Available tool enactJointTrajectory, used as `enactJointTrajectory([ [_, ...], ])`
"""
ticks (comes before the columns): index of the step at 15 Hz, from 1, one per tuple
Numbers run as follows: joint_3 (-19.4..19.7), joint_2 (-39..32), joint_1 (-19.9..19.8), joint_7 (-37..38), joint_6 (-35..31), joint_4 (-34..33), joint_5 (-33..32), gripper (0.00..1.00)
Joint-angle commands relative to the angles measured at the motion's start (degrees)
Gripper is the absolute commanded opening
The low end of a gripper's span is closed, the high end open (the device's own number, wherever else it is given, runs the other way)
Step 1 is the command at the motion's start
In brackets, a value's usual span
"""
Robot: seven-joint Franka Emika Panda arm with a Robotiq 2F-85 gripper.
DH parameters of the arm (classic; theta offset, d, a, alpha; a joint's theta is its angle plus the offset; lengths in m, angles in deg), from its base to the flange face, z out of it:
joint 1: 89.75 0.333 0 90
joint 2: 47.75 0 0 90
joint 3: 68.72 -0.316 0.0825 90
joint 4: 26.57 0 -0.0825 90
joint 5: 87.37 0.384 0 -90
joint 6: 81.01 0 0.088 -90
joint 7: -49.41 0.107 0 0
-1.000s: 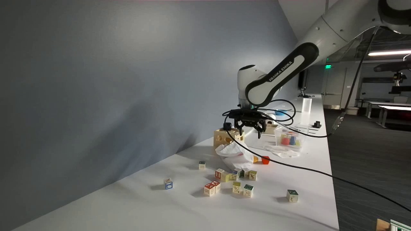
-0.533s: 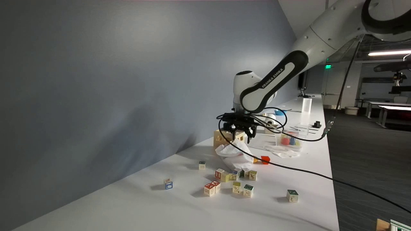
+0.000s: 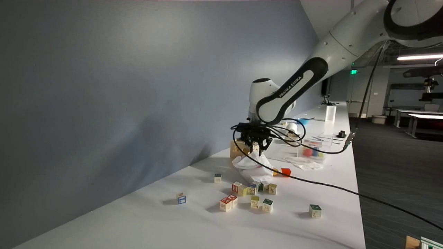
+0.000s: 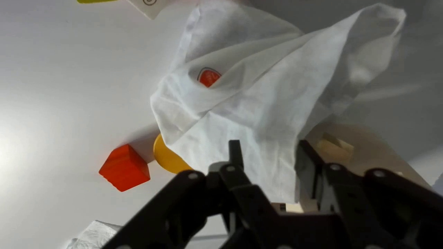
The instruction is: Open the white bag
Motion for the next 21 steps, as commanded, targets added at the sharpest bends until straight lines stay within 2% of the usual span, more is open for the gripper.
enactJointTrajectory([
  [1,1.72,1.03,1.54,-0.55,1.24,-0.42,1.09,0.15],
  [3,2.14,2.28,1.93,-0.19,2.59,0.18,0.6,0.02],
  [4,2.24,3.01,2.13,-0.13,3.44,0.59,0.47,0.0],
  [11,1.56,8.17,3.17,0.91,8.6,3.55,-2.08,0.0],
  [15,1.17,12.85,3.35,5.46,3.42,10.45,-6.61,0.0],
  [17,1.14,14.32,3.04,10.83,-0.29,14.21,-12.02,0.0],
  [19,0.75,15.35,2.37,13.71,-3.18,17.7,-14.56,0.0],
  [21,0.46,15.49,1.68,13.13,-6.28,20.71,-13.88,0.0],
])
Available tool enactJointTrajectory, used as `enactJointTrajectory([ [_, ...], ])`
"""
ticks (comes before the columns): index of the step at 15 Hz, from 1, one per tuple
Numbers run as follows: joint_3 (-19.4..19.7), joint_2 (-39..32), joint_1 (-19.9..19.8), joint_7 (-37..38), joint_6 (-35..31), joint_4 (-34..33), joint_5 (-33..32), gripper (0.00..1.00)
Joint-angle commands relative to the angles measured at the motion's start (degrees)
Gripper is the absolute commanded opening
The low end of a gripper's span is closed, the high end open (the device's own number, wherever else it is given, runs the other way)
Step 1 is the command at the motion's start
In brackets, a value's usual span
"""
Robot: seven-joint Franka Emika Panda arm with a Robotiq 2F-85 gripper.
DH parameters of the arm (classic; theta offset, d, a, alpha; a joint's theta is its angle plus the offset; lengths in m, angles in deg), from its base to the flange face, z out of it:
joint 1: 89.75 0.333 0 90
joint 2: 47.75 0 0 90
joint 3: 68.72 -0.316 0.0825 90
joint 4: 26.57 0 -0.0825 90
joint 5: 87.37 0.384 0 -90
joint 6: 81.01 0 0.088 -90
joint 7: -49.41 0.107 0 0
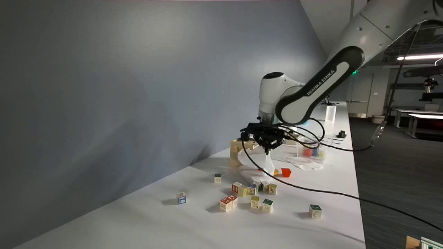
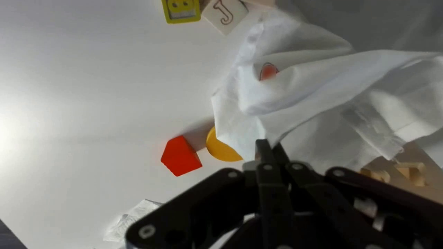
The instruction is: Open the white bag
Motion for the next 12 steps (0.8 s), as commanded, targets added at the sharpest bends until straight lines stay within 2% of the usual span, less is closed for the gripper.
enactJointTrajectory([
  [1,-0.75,2.7,-1.54,0.68,-6.7,7.62,-0.9,0.0],
  [3,-0.46,1.84,-2.1,-0.49,-10.12,10.27,-0.57,0.0],
  [6,0.79,1.39,-3.5,3.04,-13.24,12.72,-3.17,0.0],
  [9,3.0,1.97,-4.57,6.44,-14.39,13.75,-6.71,0.0],
  [11,3.74,1.39,-4.98,5.26,-13.98,13.98,-6.09,0.0],
  [12,3.97,1.19,-5.06,5.02,-13.73,14.1,-5.59,0.15],
])
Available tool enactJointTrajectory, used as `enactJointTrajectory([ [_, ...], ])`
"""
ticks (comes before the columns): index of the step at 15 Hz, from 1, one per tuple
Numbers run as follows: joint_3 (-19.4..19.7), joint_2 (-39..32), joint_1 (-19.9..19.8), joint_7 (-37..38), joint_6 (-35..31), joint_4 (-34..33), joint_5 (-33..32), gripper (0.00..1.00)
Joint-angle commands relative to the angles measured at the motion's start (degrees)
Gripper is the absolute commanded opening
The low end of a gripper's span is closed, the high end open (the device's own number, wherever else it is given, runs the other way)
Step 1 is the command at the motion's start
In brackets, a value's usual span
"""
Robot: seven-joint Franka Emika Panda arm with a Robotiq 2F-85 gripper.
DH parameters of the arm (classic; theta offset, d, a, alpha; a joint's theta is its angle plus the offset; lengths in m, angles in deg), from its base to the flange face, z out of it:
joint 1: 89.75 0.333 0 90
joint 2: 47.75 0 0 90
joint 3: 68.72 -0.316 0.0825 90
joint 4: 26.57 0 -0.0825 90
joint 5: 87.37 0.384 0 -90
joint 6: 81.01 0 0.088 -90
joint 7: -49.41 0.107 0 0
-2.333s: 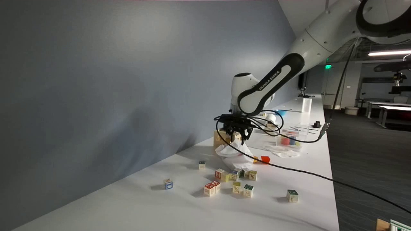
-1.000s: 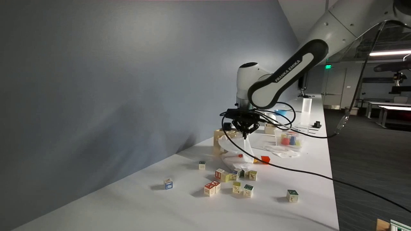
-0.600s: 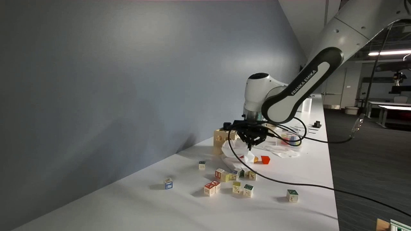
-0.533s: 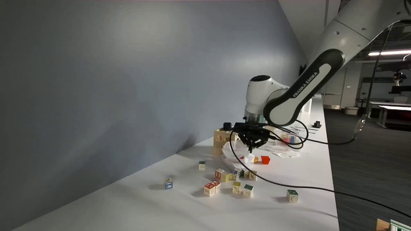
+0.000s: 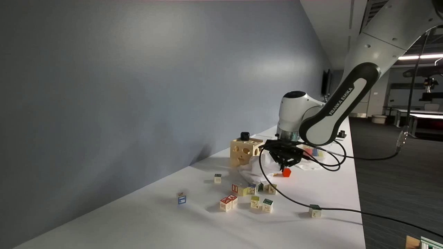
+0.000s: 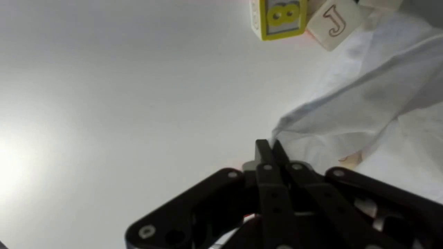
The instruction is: Open the white bag
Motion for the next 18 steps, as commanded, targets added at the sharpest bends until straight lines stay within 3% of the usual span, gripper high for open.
enactJointTrajectory([
  [1,-0.01,1.09,-1.42,-0.15,-0.76,2.04,0.02,0.27],
  [9,-2.12,5.92,-1.67,-4.49,-1.96,1.64,1.72,0.81],
  [10,-2.57,5.7,-1.71,-5.8,-3.02,1.64,1.46,0.39],
  [12,-1.67,5.33,0.04,-8.45,-4.69,2.04,2.24,0.42],
  [18,-1.57,3.49,0.91,-13.07,-5.7,2.37,5.44,0.0],
])
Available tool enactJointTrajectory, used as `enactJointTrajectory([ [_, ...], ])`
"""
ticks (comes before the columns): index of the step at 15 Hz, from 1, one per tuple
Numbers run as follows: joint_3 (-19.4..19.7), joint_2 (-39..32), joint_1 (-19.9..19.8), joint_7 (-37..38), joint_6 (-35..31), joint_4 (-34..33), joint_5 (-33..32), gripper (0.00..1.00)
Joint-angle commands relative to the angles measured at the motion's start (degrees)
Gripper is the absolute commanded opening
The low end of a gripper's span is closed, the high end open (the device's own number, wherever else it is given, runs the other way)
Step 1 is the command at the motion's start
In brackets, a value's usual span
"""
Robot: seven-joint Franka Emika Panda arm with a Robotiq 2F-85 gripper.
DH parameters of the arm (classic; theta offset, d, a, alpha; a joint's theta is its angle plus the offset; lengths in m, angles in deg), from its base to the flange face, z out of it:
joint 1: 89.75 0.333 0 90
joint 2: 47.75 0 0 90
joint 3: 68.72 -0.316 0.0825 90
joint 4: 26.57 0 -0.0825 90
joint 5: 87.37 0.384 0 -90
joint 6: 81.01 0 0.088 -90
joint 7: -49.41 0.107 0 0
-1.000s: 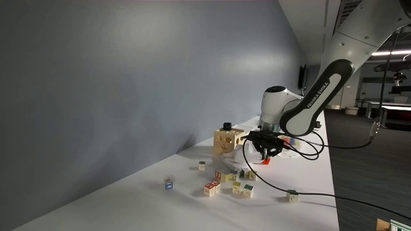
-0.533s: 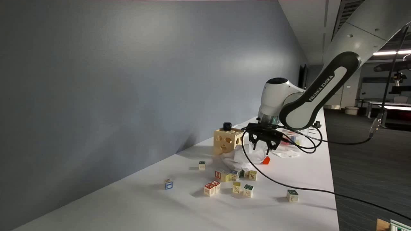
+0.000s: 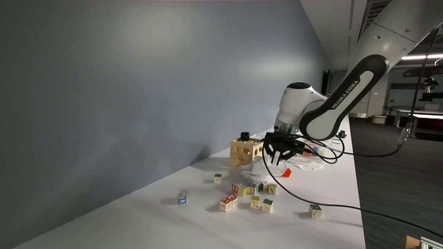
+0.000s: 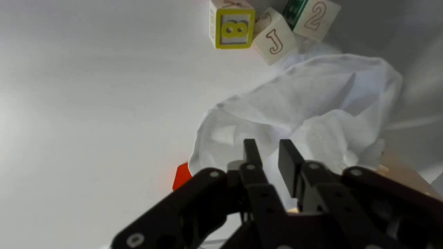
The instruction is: Open the white bag
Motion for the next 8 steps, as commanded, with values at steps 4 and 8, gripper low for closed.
enactJointTrajectory([
  [4,-0.08,-3.53,0.41,-3.03,-2.6,0.74,5.0,0.0],
  [8,1.63,-6.92,-0.37,7.21,-4.64,-2.14,-3.09,0.0],
])
